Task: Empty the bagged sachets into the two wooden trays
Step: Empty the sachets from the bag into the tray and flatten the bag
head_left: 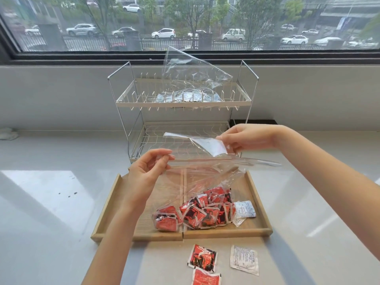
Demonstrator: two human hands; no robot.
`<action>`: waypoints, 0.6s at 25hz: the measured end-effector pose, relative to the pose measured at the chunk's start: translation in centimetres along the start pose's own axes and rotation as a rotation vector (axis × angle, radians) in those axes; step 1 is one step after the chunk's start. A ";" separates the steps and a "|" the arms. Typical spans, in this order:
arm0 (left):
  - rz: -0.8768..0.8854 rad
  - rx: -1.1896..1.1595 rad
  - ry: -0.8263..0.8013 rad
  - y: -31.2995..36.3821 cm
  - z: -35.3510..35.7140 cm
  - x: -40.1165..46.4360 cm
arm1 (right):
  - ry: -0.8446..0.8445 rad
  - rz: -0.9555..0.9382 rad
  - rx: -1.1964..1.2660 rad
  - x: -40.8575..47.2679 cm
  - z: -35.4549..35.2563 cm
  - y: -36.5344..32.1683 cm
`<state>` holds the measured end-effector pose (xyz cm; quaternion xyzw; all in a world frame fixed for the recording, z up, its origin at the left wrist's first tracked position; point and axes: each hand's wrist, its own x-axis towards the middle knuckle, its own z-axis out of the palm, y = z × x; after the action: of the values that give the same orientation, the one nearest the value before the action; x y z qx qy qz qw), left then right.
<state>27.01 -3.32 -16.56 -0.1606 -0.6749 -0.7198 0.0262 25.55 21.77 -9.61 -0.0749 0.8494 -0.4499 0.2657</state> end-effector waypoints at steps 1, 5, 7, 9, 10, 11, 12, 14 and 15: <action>-0.004 0.000 0.001 -0.1 0.0 0.1 | 0.039 -0.040 0.004 -0.3 -0.1 -0.1; -0.009 0.004 0.007 -0.4 -0.2 0.3 | 0.210 -0.119 0.033 -0.6 -0.8 -0.8; -0.007 0.000 0.008 -0.4 -0.2 0.3 | 0.227 -0.117 0.033 -0.8 -1.1 -0.7; -0.004 -0.003 0.008 -0.5 -0.2 0.3 | 0.256 -0.041 -0.097 -1.0 -1.4 0.1; -0.002 -0.003 0.007 -0.5 -0.2 0.3 | 0.249 0.007 -0.132 -1.2 -1.5 0.6; -0.001 -0.003 0.009 -0.5 -0.2 0.3 | 0.230 0.047 -0.123 -1.5 -1.7 1.1; 0.001 -0.002 0.012 -0.5 -0.2 0.3 | 0.211 0.074 -0.098 -1.9 -1.8 1.5; 0.006 -0.002 0.027 -0.5 -0.3 0.4 | 0.200 0.068 -0.061 -2.8 -2.4 2.4; 0.009 0.000 0.039 -0.5 -0.3 0.6 | 0.211 0.028 -0.040 -3.2 -2.6 2.7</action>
<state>26.28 -3.46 -16.93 -0.1497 -0.6735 -0.7226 0.0427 27.24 26.39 -9.36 -0.0202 0.8824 -0.4346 0.1795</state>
